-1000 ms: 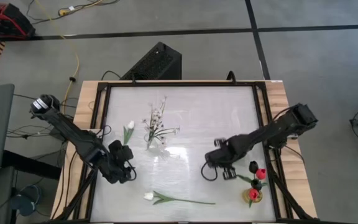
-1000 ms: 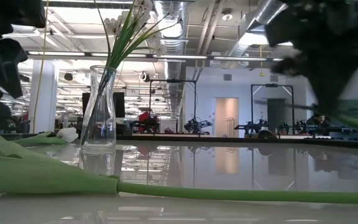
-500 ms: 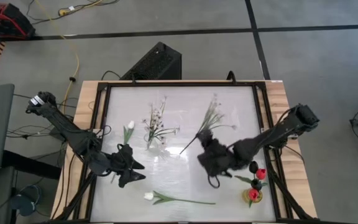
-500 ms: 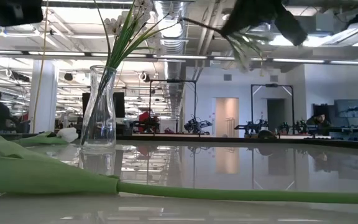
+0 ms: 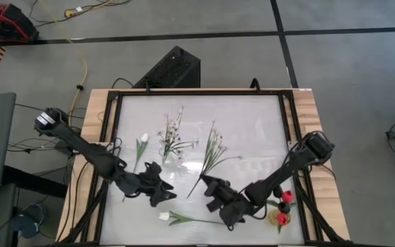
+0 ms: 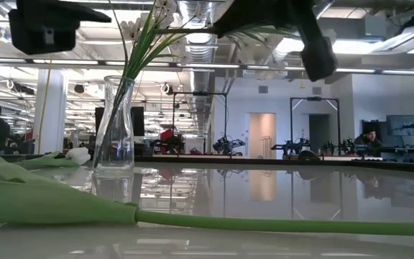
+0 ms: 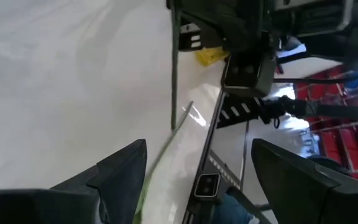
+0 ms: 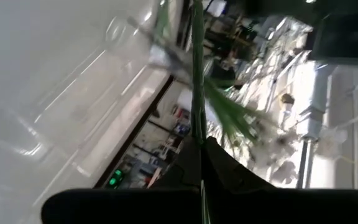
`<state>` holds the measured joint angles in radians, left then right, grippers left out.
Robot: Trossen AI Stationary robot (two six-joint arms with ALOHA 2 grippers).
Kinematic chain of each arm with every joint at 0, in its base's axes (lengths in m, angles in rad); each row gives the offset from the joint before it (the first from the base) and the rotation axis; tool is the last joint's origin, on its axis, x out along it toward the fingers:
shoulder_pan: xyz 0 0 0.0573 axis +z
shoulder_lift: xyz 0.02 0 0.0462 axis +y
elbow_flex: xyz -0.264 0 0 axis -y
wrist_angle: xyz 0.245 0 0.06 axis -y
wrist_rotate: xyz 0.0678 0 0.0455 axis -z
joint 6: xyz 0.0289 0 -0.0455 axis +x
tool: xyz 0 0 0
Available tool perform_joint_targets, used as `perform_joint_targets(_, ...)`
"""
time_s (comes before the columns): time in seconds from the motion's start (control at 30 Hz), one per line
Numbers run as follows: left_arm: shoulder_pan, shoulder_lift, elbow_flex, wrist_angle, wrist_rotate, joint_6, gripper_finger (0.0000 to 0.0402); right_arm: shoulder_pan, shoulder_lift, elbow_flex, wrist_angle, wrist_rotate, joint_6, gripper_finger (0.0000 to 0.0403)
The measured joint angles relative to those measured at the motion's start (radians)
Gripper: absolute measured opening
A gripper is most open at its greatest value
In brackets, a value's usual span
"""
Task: Sort flowers into vase by color
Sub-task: Put the white flowers into the transparent vase
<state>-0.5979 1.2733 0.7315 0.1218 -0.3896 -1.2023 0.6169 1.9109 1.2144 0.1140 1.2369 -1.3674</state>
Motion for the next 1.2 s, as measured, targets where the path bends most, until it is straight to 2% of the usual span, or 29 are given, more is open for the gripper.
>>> perform_joint_targets(0.13,0.022,0.086,0.0,0.102,0.026,0.017,0.0277,0.003,0.035,0.0,0.147,-0.014,-0.103,0.0022)
perform_joint_targets(0.33,0.062,0.186,0.0,0.255,0.04,0.092,0.0277,0.002,0.041,0.0,0.225,-0.075,-0.118,0.0022)
perform_joint_targets(0.5,0.111,0.219,0.0,0.275,0.031,0.096,0.0277,-0.014,0.041,0.0,0.262,-0.111,-0.124,0.0022)
perform_joint_targets(0.67,0.142,0.219,0.0,0.302,0.078,0.134,0.0276,-0.032,0.041,0.0,0.263,-0.119,-0.127,0.0022)
perform_joint_targets(0.77,0.145,0.218,0.0,0.312,0.09,0.14,0.0261,-0.038,0.041,0.0,0.263,-0.128,-0.127,0.0022)
perform_joint_targets(0.87,0.145,0.218,0.0,0.312,0.098,0.137,0.0228,-0.044,0.041,0.0,0.278,-0.148,-0.127,0.0022)
perform_joint_targets(0.97,0.145,0.218,0.0,0.312,0.118,0.158,0.0179,-0.044,0.041,0.0,0.295,-0.162,-0.127,0.0022)
perform_joint_targets(1.17,0.145,0.218,0.0,0.313,0.143,0.195,0.003,-0.043,0.041,0.0,0.292,-0.165,-0.127,0.0042)
perform_joint_targets(1.2,0.145,0.218,0.0,0.309,0.141,0.195,0.0016,-0.043,0.041,0.0,0.293,-0.166,-0.127,0.005)
